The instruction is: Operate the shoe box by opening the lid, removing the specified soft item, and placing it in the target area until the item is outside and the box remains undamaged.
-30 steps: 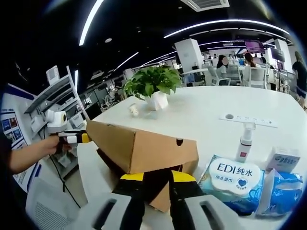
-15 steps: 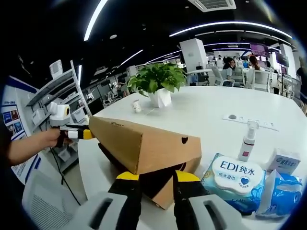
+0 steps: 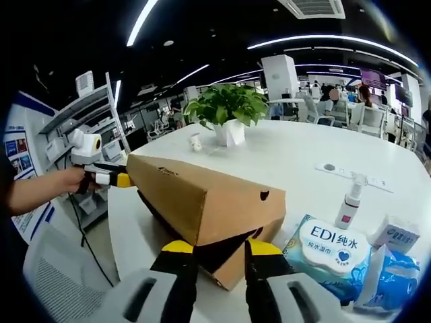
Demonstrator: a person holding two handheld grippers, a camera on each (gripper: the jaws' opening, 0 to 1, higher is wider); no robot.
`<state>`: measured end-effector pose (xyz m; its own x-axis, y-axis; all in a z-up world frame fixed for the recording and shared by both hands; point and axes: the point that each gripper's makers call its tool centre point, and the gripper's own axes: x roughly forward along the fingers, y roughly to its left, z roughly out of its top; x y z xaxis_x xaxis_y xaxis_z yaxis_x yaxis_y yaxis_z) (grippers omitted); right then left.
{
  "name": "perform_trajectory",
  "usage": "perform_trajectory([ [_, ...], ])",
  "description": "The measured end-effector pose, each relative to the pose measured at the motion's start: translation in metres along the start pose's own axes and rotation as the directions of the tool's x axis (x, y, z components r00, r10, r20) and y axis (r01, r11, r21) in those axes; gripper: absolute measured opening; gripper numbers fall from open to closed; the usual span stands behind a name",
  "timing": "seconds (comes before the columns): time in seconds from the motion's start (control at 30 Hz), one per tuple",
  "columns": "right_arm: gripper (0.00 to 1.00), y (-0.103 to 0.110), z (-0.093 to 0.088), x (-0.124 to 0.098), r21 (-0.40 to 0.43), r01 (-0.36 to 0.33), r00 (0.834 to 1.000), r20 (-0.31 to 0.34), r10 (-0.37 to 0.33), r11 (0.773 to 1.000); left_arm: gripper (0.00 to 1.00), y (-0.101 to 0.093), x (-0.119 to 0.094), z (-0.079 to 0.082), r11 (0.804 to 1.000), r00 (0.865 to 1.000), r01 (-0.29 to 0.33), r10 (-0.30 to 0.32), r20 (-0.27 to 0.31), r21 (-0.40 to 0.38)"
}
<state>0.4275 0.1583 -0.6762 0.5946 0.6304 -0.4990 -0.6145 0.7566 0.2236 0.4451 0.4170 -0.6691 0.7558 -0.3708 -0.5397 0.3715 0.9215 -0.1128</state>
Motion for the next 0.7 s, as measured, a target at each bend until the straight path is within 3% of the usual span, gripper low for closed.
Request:
perform_trajectory([
  [0.7, 0.29, 0.006, -0.006, 0.002, -0.087, -0.019, 1.0, -0.004, 0.019, 0.996, 0.4, -0.005, 0.003, -0.014, 0.998, 0.998, 0.013, -0.01, -0.057, 0.066],
])
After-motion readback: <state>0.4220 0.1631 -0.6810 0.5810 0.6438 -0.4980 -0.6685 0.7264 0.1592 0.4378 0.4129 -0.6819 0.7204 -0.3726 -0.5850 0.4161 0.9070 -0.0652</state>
